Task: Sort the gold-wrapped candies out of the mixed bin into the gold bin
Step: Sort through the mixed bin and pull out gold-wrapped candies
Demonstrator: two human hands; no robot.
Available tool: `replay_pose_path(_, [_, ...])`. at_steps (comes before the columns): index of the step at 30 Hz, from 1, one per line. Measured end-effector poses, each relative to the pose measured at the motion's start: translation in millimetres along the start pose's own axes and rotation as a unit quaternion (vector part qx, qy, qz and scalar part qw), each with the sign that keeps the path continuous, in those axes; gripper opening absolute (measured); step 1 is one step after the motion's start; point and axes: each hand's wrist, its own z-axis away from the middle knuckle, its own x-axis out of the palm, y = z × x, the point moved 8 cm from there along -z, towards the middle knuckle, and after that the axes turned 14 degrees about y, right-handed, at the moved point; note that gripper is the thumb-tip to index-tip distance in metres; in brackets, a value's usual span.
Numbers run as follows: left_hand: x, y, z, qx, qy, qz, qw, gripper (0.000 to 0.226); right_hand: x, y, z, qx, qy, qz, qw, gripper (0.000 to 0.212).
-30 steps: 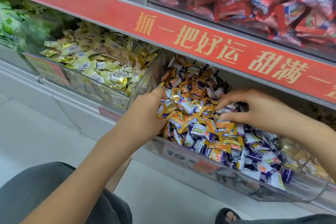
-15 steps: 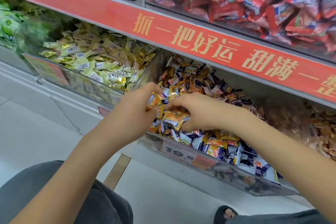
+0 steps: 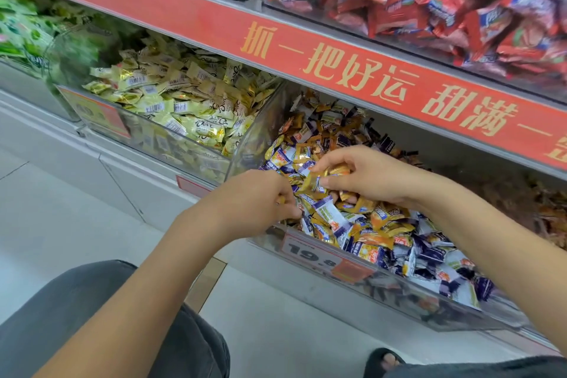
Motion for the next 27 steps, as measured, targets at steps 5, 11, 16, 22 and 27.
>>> replay_pose_path(5, [2, 0, -3, -0.019, -0.048, -0.002, 0.999, 0.043, -1, 16, 5, 0.120, 0.010, -0.174, 0.977, 0.033])
replay_pose_path(11, [-10, 5, -4, 0.001, 0.036, 0.040, 0.999, 0.029, -1, 12, 16, 0.185, -0.008, -0.401, 0.897, 0.023])
replay_pose_path(16, [-25, 0, -7, -0.023, 0.147, 0.139, 0.979, 0.029, 2, 15, 25, 0.239, -0.012, -0.504, 0.830, 0.024])
replay_pose_path(22, [-19, 3, -8, -0.115, 0.135, 0.407, 0.896, 0.022, 13, 8, 32, 0.262, -0.015, -0.475, 0.840, 0.031])
replay_pose_path(27, [-14, 7, -9, -0.129, 0.136, 0.424, 0.886, 0.015, 39, -4, 37, 0.279, -0.063, -0.518, 0.807, 0.054])
